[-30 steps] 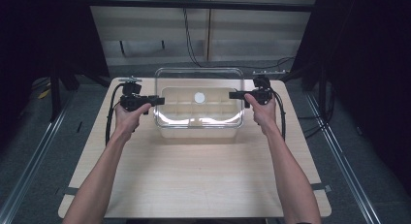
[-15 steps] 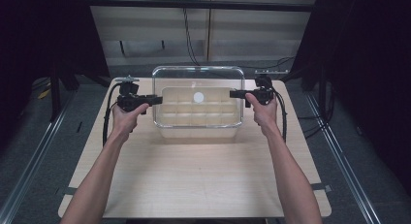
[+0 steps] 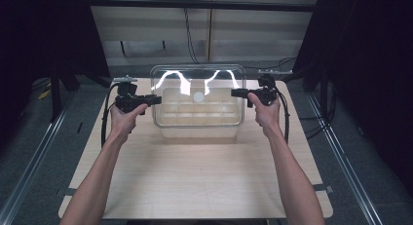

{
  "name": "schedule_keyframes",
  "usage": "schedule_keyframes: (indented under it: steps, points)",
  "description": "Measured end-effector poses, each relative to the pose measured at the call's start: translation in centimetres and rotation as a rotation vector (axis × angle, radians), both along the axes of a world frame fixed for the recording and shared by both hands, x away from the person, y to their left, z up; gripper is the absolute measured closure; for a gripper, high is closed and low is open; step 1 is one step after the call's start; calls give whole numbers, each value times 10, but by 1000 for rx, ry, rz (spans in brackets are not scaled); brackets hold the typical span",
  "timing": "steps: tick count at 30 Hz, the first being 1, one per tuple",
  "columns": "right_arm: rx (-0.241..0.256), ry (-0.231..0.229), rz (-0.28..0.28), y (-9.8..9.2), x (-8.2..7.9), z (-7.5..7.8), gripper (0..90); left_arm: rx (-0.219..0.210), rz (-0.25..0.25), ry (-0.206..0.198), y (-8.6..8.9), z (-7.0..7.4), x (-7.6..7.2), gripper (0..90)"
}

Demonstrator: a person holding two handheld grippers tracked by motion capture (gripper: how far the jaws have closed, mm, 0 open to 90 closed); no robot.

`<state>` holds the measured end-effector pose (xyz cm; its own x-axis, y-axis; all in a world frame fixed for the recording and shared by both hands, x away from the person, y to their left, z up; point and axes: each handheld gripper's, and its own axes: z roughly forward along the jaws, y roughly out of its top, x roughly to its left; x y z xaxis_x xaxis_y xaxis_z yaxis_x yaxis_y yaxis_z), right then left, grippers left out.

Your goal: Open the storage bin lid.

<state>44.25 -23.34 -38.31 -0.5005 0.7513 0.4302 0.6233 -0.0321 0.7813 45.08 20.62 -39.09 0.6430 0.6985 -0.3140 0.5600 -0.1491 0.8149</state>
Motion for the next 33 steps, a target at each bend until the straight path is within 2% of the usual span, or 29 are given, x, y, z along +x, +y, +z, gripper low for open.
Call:
schedule_keyframes:
  steps: [2, 3, 5, 7, 19, 24, 28, 30, 33]
  points:
    - [4, -5, 0, 0, -1, 2, 601, -5, 2, -9, 1, 2, -1, 671]
    - [5, -9, -2, 1, -3, 3, 597, -27, -1, -10, 3, 5, -3, 676]
    - [6, -6, -7, 1, -3, 4, 593, -26, -3, -19, 3, 6, -4, 681]
    - [17, 2, -14, 1, -3, 4, 589, -7, -6, -29, 2, 8, -6, 675]
    - [21, -19, -10, 0, -11, 13, 588, -21, -12, -50, 2, 18, -14, 681]
    - [19, -29, -6, -3, -18, 14, 595, -7, -19, -53, 0, 18, -19, 680]
    - [23, -25, -2, -4, -23, 13, 597, -30, -29, -62, 0, 15, -25, 681]
    - [15, -31, 3, -6, -28, 13, 600, -19, -32, -59, -1, 12, -27, 683]
    - [9, -35, 2, -6, -30, 14, 601, -26, -39, -60, 0, 11, -29, 685]
